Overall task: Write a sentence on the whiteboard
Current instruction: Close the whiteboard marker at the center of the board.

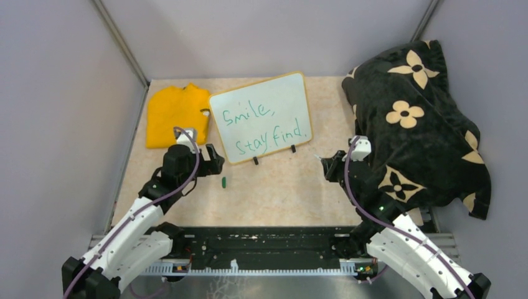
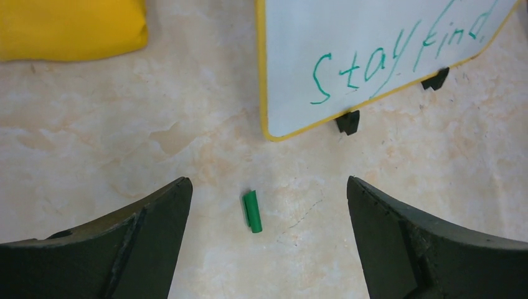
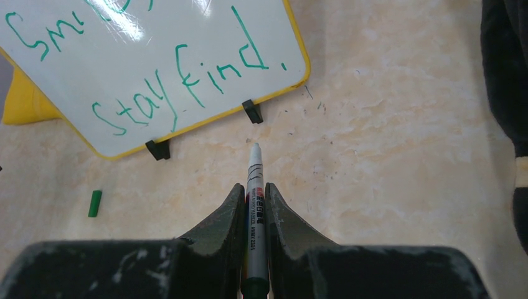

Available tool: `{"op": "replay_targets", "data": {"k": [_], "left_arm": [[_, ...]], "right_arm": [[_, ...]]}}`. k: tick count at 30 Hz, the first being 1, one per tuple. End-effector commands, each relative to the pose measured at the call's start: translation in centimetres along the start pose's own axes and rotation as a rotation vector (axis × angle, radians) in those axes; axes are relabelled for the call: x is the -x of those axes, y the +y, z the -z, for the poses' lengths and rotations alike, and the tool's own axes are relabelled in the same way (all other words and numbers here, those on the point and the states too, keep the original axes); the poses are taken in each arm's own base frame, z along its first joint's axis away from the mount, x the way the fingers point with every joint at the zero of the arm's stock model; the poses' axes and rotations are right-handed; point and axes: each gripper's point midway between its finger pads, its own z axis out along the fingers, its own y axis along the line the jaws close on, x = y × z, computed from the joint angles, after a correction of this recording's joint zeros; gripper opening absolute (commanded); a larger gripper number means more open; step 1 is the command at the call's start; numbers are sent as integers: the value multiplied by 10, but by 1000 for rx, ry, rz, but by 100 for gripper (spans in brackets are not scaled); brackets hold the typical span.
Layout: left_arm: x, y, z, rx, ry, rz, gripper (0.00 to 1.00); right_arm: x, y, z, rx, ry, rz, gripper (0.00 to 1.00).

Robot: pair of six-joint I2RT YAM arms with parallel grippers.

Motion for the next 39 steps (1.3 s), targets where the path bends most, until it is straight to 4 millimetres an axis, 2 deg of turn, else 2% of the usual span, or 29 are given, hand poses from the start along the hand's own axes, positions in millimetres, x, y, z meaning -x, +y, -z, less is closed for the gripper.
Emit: {"op": "replay_targets", "data": {"k": [1,4,7,10,11,17,22,26,33,39], "left_arm": [[-1,-39,-3,-217,45,-103,99],[-17,-66,-4,-351,154,-70,99],[-35,-68,-13,-353,241,-22,99],[-52,-63,-16,-346,323,-66,97],[-51,-62,-16,-336,335,-81,96],[-69,-27,-26,-133,395,-77,87],[-86,-22,-29,-63,473,-155,77],[-97,-26,-30,-60,515,-180,75],[-104,-12,-39,45,554,-217,72],[-101,1,-48,152,552,-220,71]], "right_arm": [[12,4,1,10,-46,-3,0],[12,4,0,11,-45,-3,0],[11,4,-1,9,-40,0,0],[10,3,-1,4,-37,0,0],[10,3,-1,2,-35,0,0],[9,2,-2,0,-37,-2,0],[7,2,-3,0,-30,0,0],[7,2,-3,0,-30,0,0],[6,3,-3,2,-26,1,0],[6,2,-2,1,-24,3,0]]}}
